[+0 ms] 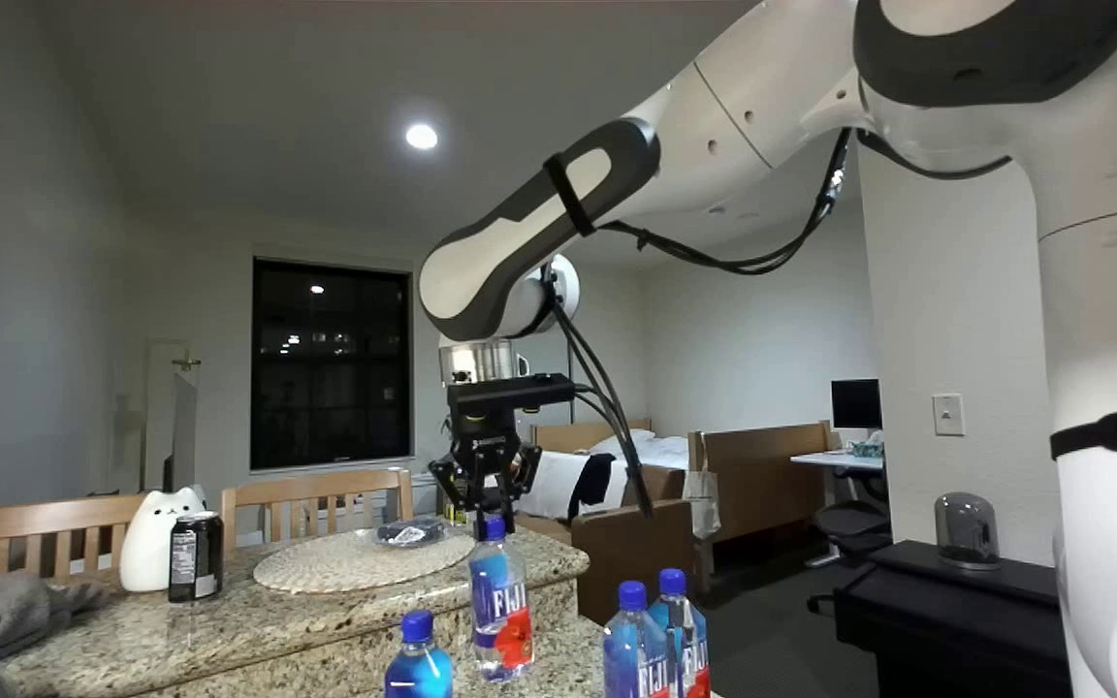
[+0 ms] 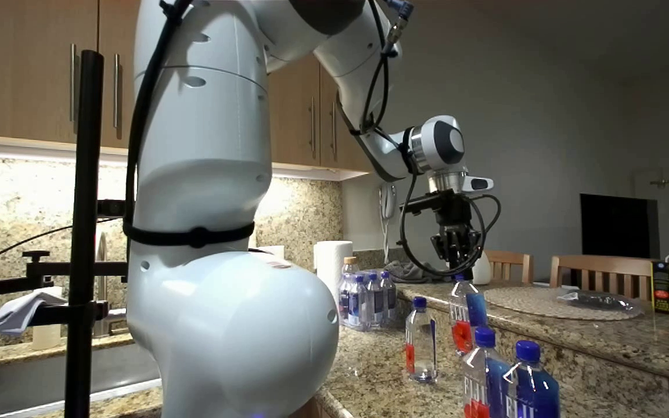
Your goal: Move the water bottles forward
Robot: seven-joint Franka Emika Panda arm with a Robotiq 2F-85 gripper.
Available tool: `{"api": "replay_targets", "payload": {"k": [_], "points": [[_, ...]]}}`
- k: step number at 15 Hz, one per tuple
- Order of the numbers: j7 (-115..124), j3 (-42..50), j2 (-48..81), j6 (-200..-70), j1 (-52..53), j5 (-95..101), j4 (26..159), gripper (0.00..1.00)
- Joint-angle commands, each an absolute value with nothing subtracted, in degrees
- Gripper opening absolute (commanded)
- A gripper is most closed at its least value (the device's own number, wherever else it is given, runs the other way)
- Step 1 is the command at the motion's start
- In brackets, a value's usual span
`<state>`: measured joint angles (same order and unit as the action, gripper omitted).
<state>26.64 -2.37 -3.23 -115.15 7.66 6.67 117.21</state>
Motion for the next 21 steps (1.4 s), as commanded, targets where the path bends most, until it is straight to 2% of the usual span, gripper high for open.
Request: {"api": "replay_targets", "payload": {"k": [1, 10, 21], "points": [[13.2, -2.6, -9.2, -113.7, 6.2, 3.0, 123.5, 0.14], [-4.5, -1.4, -12.1, -112.1, 5.3, 1.8, 131.5, 0.14], [-2.3, -1.4, -10.1, -113.1, 4.5, 0.7, 132.7, 0.13]]}}
